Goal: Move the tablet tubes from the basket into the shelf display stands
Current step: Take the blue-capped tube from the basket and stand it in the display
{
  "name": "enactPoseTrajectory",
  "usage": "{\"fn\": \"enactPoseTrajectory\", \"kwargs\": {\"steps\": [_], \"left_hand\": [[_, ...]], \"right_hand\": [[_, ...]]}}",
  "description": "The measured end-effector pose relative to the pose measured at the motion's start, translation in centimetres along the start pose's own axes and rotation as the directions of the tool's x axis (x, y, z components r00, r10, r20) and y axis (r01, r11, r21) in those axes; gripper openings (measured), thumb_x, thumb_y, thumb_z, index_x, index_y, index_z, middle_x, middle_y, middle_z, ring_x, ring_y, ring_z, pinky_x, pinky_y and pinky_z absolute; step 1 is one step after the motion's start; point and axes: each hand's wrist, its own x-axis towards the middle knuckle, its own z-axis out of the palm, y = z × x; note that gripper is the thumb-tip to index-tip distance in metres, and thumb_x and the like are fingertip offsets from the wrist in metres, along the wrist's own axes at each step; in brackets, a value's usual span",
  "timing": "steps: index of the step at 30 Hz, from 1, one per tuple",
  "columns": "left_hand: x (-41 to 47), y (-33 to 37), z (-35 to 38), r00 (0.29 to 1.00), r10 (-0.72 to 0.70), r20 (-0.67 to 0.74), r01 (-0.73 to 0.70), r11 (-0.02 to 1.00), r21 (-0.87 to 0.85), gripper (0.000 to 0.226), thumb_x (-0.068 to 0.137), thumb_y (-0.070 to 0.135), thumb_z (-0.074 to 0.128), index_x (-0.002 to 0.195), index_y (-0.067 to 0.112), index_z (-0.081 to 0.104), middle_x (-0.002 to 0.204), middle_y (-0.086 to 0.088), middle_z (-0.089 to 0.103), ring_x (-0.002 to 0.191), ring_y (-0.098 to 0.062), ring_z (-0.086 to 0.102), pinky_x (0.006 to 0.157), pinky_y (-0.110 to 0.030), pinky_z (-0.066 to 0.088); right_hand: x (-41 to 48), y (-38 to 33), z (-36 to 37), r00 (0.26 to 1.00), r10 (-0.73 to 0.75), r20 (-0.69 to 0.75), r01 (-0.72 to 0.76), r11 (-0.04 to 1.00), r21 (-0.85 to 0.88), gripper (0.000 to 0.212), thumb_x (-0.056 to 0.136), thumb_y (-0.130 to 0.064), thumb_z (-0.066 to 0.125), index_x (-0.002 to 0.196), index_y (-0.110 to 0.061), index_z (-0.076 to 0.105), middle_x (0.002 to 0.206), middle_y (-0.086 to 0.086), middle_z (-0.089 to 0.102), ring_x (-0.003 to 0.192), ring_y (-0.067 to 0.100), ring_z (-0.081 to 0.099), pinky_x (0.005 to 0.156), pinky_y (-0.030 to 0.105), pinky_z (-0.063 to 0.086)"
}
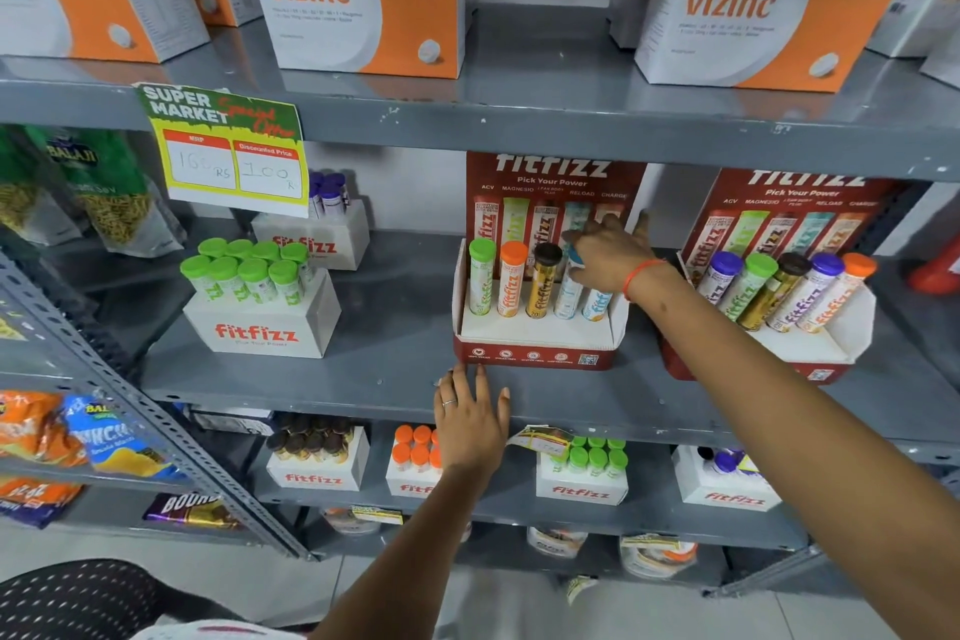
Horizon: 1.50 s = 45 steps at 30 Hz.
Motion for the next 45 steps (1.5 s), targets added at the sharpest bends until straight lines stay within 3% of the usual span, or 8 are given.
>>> {"fn": "enactPoseTrajectory", "kwargs": {"steps": [5,12,17,22,27,33,39,45], "left_hand": [[0.2,-0.1,0.2,1.0,0.003,-0.007,-0.003,1.0,-0.004,0.062,0.094,0.055,0.013,0.146,0.02,0.019,0.155,-0.01,0.024,0.142,-0.034,0.02,0.116,-0.044,0.01],[0.1,0.0,0.2,1.0,0.011,-0.019,-0.011,1.0,0.008,0.067,0.09,0.057,0.005,0.145,0.021,0.019,0.155,-0.009,0.024,0.142,-0.034,0.021,0.116,-0.043,0.01],[0.2,-0.2,0.4,0.999,0.012,-0.04,-0.012,1.0,0.0,0.06,0.095,0.053,0.018,0.143,0.018,0.026,0.152,-0.012,0.031,0.14,-0.034,0.026,0.116,-0.044,0.017],[0.1,-0.2,0.5,0.999,0.017,-0.041,-0.018,1.0,0.0,0.058,0.096,0.052,0.021,0.143,0.018,0.027,0.152,-0.011,0.031,0.139,-0.034,0.027,0.116,-0.045,0.019],[0.2,0.0,0.3,0.999,0.006,-0.037,-0.006,1.0,0.0,0.061,0.094,0.054,0.015,0.144,0.02,0.025,0.153,-0.01,0.03,0.14,-0.034,0.026,0.116,-0.044,0.017],[0.2,-0.2,0.4,0.999,0.019,-0.03,-0.019,1.0,-0.006,0.061,0.094,0.055,0.015,0.144,0.02,0.023,0.154,-0.009,0.027,0.141,-0.034,0.024,0.116,-0.044,0.016],[0.3,-0.3,0.4,0.999,0.03,-0.045,-0.031,0.999,-0.01,0.06,0.095,0.053,0.02,0.143,0.018,0.027,0.152,-0.012,0.031,0.139,-0.035,0.027,0.115,-0.046,0.019],[0.3,-0.4,0.7,0.999,0.035,-0.033,-0.035,0.999,-0.003,0.058,0.096,0.053,0.023,0.143,0.018,0.027,0.151,-0.013,0.033,0.138,-0.036,0.029,0.115,-0.046,0.02]], "right_hand": [[0.0,0.6,-1.0,1.0,0.003,-0.004,-0.003,0.999,0.037,0.044,0.086,-0.023,0.063,0.128,-0.03,0.054,0.136,0.007,0.052,0.134,0.032,0.034,0.112,0.068,0.006],[-0.3,0.6,-1.6,0.997,0.062,-0.055,-0.062,0.998,0.003,0.05,0.083,-0.05,0.061,0.122,-0.019,0.058,0.136,0.009,0.052,0.133,0.03,0.039,0.116,0.065,0.005],[-0.8,0.8,-1.4,1.0,0.008,-0.013,-0.008,1.0,0.028,0.043,0.086,-0.028,0.063,0.128,-0.028,0.052,0.136,0.009,0.053,0.134,0.032,0.035,0.113,0.069,0.009],[-0.8,0.2,-1.8,0.993,0.07,-0.094,-0.077,0.995,-0.067,0.045,0.081,-0.05,0.064,0.117,-0.022,0.062,0.131,0.009,0.055,0.13,0.029,0.042,0.114,0.066,0.007],[-0.7,0.3,-1.7,1.0,0.013,-0.014,-0.013,0.999,0.045,0.045,0.086,-0.026,0.064,0.13,-0.028,0.053,0.135,0.011,0.054,0.129,0.034,0.043,0.113,0.062,0.025],[-0.6,0.1,-1.3,0.976,0.131,-0.176,-0.131,0.991,0.012,0.053,0.075,-0.055,0.067,0.109,-0.014,0.064,0.116,0.01,0.064,0.113,0.03,0.055,0.11,0.054,0.029],[-1.1,0.2,-0.6,0.991,0.086,-0.098,-0.077,0.993,0.09,0.042,0.084,-0.031,0.066,0.124,-0.025,0.056,0.129,0.014,0.057,0.127,0.032,0.043,0.112,0.06,0.023],[-1.2,0.2,-0.8,0.989,0.112,-0.1,-0.101,0.988,0.114,0.045,0.083,-0.028,0.068,0.126,-0.026,0.056,0.133,0.013,0.054,0.131,0.031,0.038,0.113,0.061,0.022]]}}
